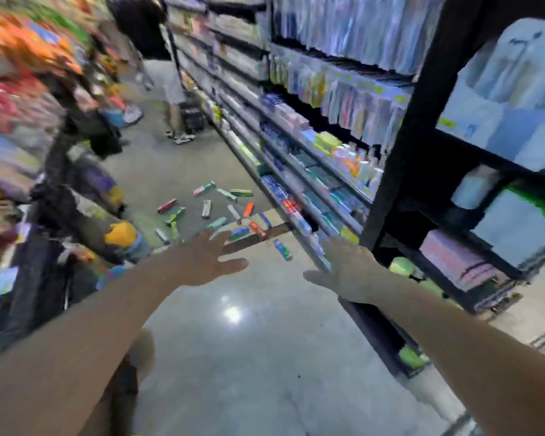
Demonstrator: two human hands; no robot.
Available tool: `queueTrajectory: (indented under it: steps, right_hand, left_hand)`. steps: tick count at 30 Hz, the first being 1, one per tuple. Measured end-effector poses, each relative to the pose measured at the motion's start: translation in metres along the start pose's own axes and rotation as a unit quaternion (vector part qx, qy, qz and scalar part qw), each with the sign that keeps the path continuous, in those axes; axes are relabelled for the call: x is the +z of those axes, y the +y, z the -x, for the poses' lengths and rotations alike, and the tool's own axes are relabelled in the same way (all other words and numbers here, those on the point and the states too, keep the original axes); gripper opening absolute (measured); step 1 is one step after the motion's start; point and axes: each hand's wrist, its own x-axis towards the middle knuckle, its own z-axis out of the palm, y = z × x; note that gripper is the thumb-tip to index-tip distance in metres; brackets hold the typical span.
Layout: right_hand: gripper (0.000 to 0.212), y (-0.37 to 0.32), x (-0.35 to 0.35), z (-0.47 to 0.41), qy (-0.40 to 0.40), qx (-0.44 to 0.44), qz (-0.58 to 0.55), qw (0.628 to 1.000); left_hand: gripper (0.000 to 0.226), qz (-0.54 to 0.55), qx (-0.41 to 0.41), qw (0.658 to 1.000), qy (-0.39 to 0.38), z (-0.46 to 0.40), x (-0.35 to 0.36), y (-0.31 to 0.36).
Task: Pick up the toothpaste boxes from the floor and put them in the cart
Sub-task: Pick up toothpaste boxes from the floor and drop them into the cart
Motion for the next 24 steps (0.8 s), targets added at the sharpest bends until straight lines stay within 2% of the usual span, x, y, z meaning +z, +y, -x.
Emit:
queueTrajectory:
  steps: [2, 4, 7, 12, 18, 24]
  right_hand:
    - [0.105, -0.022, 0.001, -0.031, -0.015, -0.041, 0.005, 0.999]
    - [0.110, -0.039, 0.001, -0.059, -0.025, -0.070, 0.016, 0.997]
    - [0.130, -0.049, 0.005, -0.107, -0.023, -0.109, 0.033, 0.993]
    - [0.093, -0.043, -0.009, -0.186, -0.063, -0.143, 0.012, 0.988]
    - [0.093, -0.020, -0.043, -0.273, -0.058, -0.173, 0.052, 0.982]
    - [0.096, -0.017, -0.048, -0.342, -0.081, -0.199, 0.076, 0.974]
  left_hand:
    - [0.120, -0.011, -0.049, 0.999, 0.008, 0.006, 0.001, -0.029]
    - [0.104, -0.018, -0.106, 0.994, -0.009, 0.004, 0.006, -0.049]
    - [0.097, -0.013, -0.137, 0.990, -0.016, -0.007, 0.007, -0.064]
    - [0.090, 0.021, -0.176, 0.984, 0.008, -0.053, -0.007, -0.080]
    - [0.089, 0.038, -0.224, 0.974, 0.009, -0.116, -0.038, -0.082]
    - [0.093, 0.035, -0.237, 0.971, -0.004, -0.166, -0.049, -0.094]
